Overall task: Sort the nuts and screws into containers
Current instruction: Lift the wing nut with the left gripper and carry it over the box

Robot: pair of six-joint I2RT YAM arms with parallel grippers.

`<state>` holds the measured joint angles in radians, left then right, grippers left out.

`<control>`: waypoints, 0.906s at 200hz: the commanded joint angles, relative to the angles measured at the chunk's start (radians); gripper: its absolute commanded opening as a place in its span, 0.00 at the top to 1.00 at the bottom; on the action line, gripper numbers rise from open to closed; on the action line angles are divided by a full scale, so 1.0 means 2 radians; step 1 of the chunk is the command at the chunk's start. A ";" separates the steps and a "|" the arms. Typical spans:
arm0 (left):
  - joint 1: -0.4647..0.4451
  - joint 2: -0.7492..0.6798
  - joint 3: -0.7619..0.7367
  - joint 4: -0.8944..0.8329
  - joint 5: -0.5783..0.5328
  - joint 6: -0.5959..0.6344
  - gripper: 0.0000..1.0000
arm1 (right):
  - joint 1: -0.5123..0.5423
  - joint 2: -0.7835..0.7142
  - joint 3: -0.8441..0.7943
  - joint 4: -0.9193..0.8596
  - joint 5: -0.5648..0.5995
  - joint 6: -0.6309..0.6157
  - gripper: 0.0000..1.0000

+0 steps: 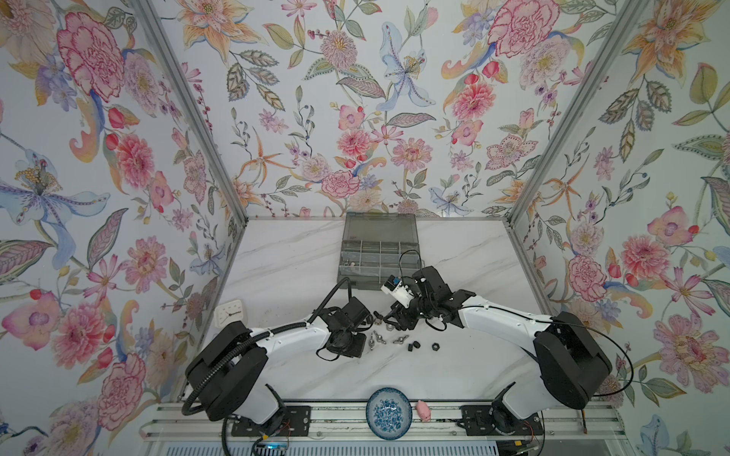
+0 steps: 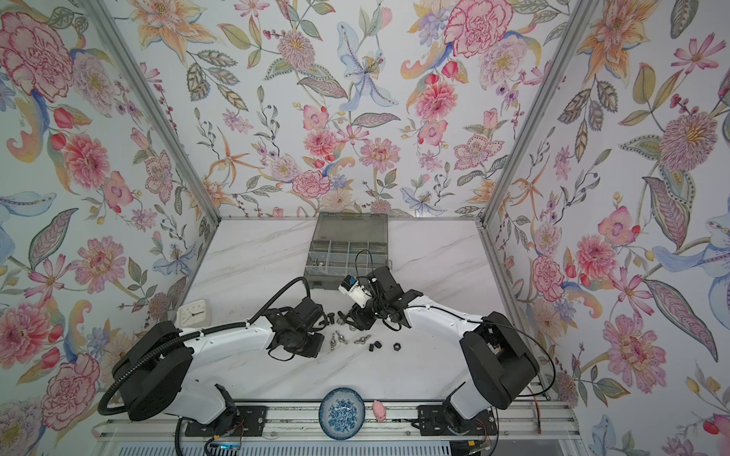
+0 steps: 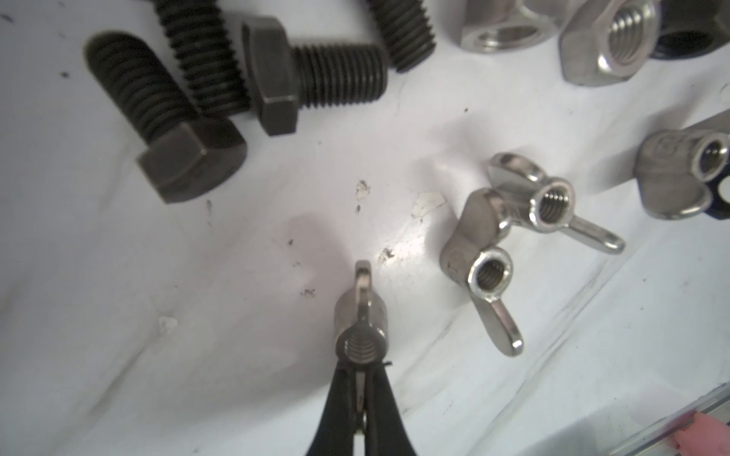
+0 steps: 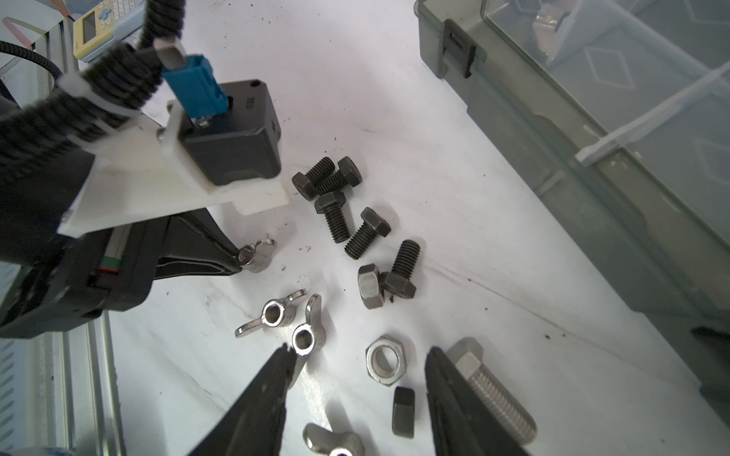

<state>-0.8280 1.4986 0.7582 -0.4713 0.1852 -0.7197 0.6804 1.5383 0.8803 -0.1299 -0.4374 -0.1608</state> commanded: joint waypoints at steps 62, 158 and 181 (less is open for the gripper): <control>-0.004 -0.024 0.044 -0.041 -0.055 0.017 1.00 | 0.001 -0.014 -0.001 0.001 -0.004 -0.001 0.43; 0.162 -0.028 0.190 0.011 -0.081 0.131 1.00 | -0.005 -0.046 -0.003 0.014 0.001 0.009 0.43; 0.187 0.027 0.235 0.038 -0.066 0.146 1.00 | -0.005 -0.056 -0.005 0.017 0.006 0.015 0.43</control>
<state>-0.4957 1.4506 1.1511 -0.4610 0.0467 -0.5053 0.6773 1.4586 0.8803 -0.1112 -0.4366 -0.1528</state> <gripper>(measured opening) 0.063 0.572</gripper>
